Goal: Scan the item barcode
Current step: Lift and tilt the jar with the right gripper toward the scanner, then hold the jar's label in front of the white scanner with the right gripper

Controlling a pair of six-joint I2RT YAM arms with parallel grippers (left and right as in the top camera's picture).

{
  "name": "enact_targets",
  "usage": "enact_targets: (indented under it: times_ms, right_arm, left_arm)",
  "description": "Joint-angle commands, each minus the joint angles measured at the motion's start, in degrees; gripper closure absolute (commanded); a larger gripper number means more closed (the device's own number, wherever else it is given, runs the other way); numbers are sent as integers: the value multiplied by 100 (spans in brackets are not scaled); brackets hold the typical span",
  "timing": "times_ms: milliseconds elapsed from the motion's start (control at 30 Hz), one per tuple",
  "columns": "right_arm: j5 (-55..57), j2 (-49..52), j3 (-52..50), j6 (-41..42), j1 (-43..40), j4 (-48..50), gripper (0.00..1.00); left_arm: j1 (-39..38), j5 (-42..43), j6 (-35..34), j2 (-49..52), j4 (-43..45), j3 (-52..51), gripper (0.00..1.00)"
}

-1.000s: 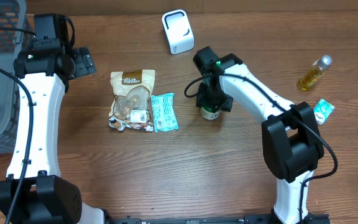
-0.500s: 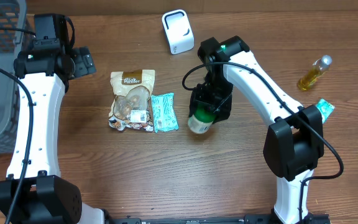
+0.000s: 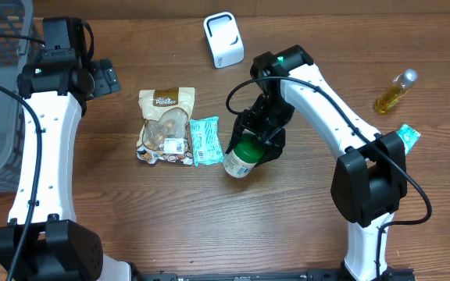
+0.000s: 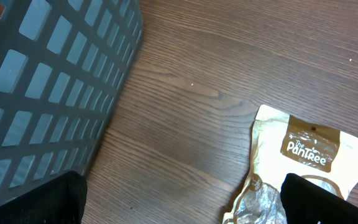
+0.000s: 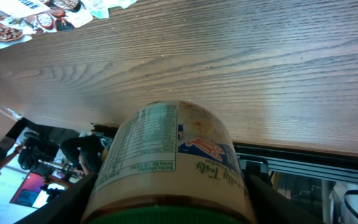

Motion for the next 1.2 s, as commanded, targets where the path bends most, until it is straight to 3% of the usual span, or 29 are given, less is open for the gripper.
enact_targets:
  times_ms: [0,1167]
  right_arm:
    - [-291,-109,114,-44,-17,-103,32]
    - [-3344,-109,114,-20,-22,-243,36]
  left_arm:
    - [-39,-57,109,22,-13,17,0]
    - [-39,-57,109,22,-13,17,0]
